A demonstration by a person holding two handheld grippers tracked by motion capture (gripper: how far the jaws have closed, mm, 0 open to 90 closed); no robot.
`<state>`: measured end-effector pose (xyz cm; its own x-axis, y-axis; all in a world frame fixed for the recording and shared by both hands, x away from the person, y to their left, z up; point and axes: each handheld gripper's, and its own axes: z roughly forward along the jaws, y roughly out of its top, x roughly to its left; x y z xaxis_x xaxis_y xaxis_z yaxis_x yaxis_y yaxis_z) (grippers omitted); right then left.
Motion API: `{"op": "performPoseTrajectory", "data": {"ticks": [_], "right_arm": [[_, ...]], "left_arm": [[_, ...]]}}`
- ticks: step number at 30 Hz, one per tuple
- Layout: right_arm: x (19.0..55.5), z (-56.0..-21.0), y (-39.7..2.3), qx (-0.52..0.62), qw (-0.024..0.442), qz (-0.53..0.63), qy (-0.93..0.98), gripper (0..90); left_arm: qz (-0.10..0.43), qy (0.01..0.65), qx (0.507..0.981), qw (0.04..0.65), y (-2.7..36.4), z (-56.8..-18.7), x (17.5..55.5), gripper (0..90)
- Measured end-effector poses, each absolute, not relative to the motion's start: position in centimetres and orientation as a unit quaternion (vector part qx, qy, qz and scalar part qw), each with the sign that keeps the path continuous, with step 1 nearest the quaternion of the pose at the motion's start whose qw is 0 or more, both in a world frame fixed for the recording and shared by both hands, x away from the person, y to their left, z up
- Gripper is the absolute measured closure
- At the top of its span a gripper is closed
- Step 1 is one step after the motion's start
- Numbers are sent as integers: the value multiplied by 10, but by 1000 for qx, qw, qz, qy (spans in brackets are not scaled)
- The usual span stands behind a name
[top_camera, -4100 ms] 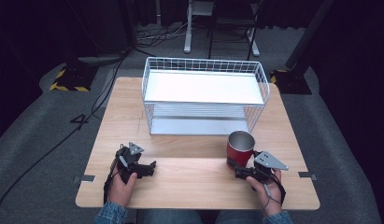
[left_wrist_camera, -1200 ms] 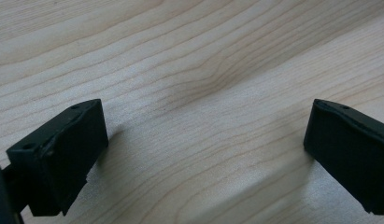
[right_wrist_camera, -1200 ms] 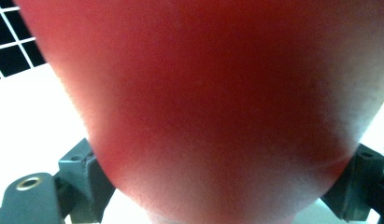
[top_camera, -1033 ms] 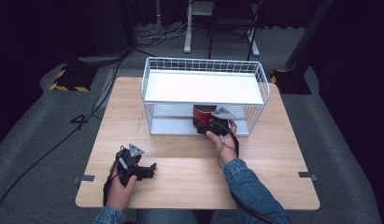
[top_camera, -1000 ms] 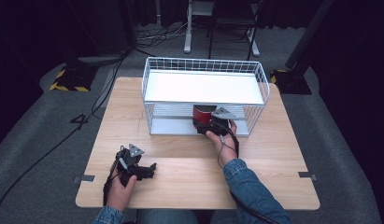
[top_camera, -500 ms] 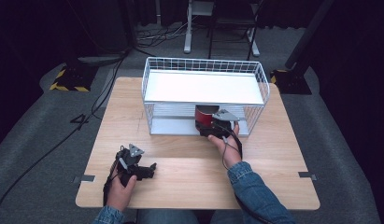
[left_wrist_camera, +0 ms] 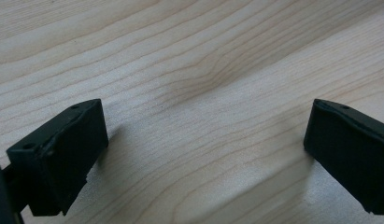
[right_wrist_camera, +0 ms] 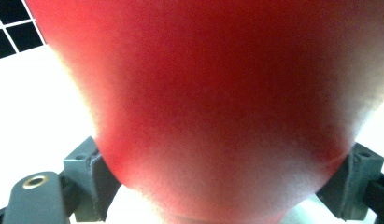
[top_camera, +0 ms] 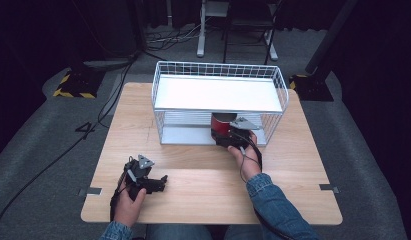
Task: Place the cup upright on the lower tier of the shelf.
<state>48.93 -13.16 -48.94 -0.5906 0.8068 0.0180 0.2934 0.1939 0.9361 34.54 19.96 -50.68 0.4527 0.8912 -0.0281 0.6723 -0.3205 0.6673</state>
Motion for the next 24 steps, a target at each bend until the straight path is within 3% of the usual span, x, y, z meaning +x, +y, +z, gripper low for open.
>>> {"op": "performPoseTrajectory", "data": {"ticks": [8,24], "right_arm": [[493,-485,-132,364,258,495,746,132],[487,-484,-141,393,200,465,768,159]], "left_arm": [[176,494,793,311,199,-507,345,1],[176,494,793,311,199,-507,345,2]]}}
